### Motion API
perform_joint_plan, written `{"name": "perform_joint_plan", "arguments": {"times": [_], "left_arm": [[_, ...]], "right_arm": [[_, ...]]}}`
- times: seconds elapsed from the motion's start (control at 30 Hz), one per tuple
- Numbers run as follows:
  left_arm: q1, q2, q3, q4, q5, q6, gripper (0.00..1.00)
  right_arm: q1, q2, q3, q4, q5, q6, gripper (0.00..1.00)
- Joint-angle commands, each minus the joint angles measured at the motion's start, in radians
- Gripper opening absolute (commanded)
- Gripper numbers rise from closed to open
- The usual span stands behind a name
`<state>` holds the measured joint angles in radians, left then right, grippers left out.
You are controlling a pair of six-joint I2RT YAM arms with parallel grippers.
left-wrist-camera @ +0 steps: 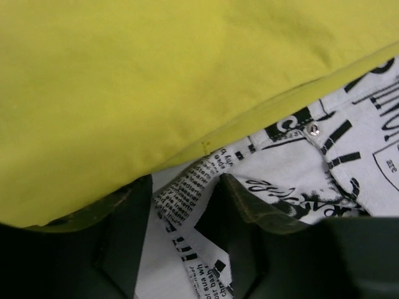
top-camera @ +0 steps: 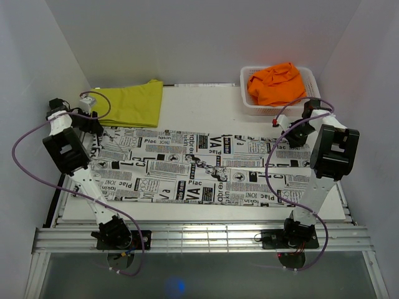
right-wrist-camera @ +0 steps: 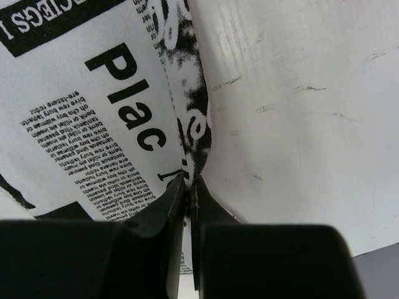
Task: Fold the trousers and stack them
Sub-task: Flatten the trousers out
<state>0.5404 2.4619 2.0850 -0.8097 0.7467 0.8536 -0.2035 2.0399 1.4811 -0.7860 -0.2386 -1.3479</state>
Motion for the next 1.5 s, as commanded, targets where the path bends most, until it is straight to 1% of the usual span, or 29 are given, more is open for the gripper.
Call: {"name": "perform_joint_plan", "arguments": {"times": [0.0, 0.03, 0.1, 0.13, 0.23, 0.27, 0.33, 0.43, 0.47, 0.53, 0.6, 0.63, 0.67, 0.8, 0.87, 1.0, 1.13, 1.17, 1.2, 1.23, 1.3, 1.33, 1.37, 1.4, 1.43, 1.47], "left_arm": [[0.001, 0.017, 0.006, -0.066, 0.005, 0.107, 0.55], [0.001, 0.011, -0.020, -0.103, 0.005, 0.129, 0.47], [0.006, -0.010, -0.063, -0.144, 0.011, 0.209, 0.41], [0.006, -0.036, -0.115, -0.182, 0.008, 0.240, 0.37], [0.009, -0.102, -0.199, -0.213, -0.012, 0.329, 0.30], [0.009, -0.116, -0.241, -0.217, -0.021, 0.350, 0.29], [0.010, -0.141, -0.264, -0.217, -0.061, 0.393, 0.26], [0.007, -0.129, -0.226, -0.221, -0.102, 0.403, 0.26], [0.003, -0.112, -0.185, -0.226, -0.110, 0.403, 0.34], [-0.002, -0.095, -0.149, -0.250, -0.128, 0.436, 0.60], [-0.011, -0.095, -0.132, -0.250, -0.144, 0.478, 0.74], [-0.016, -0.096, -0.128, -0.253, -0.155, 0.501, 0.75], [-0.020, -0.098, -0.123, -0.258, -0.183, 0.554, 0.75], [-0.057, -0.084, -0.054, -0.316, -0.228, 0.674, 0.74], [-0.074, -0.072, -0.031, -0.368, -0.254, 0.732, 0.73], [-0.094, -0.034, 0.010, -0.474, -0.297, 0.800, 0.70], [-0.099, 0.009, 0.023, -0.560, -0.357, 0.831, 0.63], [-0.100, 0.017, 0.026, -0.568, -0.369, 0.832, 0.56], [-0.100, 0.028, 0.030, -0.589, -0.394, 0.835, 0.52], [-0.102, 0.046, 0.035, -0.592, -0.406, 0.832, 0.50], [-0.109, 0.057, 0.018, -0.592, -0.437, 0.834, 0.48], [-0.114, 0.063, 0.012, -0.592, -0.476, 0.829, 0.45], [-0.123, 0.074, 0.007, -0.591, -0.490, 0.825, 0.39], [-0.128, 0.077, 0.012, -0.591, -0.495, 0.816, 0.16], [-0.129, 0.077, 0.020, -0.592, -0.475, 0.805, 0.08], [-0.131, 0.072, 0.029, -0.591, -0.452, 0.803, 0.02]], "right_arm": [[-0.025, 0.014, -0.047, 0.054, 0.093, -0.053, 0.08], [-0.028, 0.000, -0.050, 0.057, 0.096, -0.065, 0.08], [-0.031, -0.013, -0.064, 0.065, 0.093, -0.074, 0.08], [-0.034, -0.026, -0.065, 0.064, 0.090, -0.083, 0.08], [-0.037, -0.049, -0.077, 0.062, 0.090, -0.109, 0.08], [-0.037, -0.055, -0.082, 0.060, 0.093, -0.117, 0.08], [-0.039, -0.070, -0.091, 0.062, 0.097, -0.134, 0.08], [-0.039, -0.078, -0.081, 0.057, 0.098, -0.142, 0.08], [-0.039, -0.078, -0.076, 0.051, 0.096, -0.143, 0.08], [-0.039, -0.075, -0.061, 0.048, 0.093, -0.140, 0.08], [-0.039, -0.072, -0.054, 0.038, 0.091, -0.140, 0.08], [-0.039, -0.072, -0.051, 0.037, 0.090, -0.140, 0.08], [-0.039, -0.073, -0.050, 0.037, 0.091, -0.142, 0.08], [-0.039, -0.067, -0.045, 0.028, 0.099, -0.145, 0.08], [-0.039, -0.066, -0.041, 0.024, 0.097, -0.146, 0.08], [-0.039, -0.067, -0.042, 0.019, 0.091, -0.149, 0.08], [-0.039, -0.069, -0.044, 0.016, 0.091, -0.157, 0.08], [-0.037, -0.067, -0.042, 0.016, 0.093, -0.158, 0.08], [-0.039, -0.066, -0.038, 0.017, 0.091, -0.157, 0.08], [-0.039, -0.066, -0.038, 0.016, 0.090, -0.157, 0.08], [-0.037, -0.064, -0.035, 0.017, 0.091, -0.157, 0.08], [-0.037, -0.064, -0.030, 0.018, 0.093, -0.154, 0.08], [-0.039, -0.064, -0.027, 0.021, 0.091, -0.148, 0.08], [-0.037, -0.069, -0.025, 0.021, 0.091, -0.140, 0.08], [-0.039, -0.072, -0.024, 0.022, 0.090, -0.137, 0.08], [-0.040, -0.084, -0.024, 0.024, 0.090, -0.135, 0.08]]}}
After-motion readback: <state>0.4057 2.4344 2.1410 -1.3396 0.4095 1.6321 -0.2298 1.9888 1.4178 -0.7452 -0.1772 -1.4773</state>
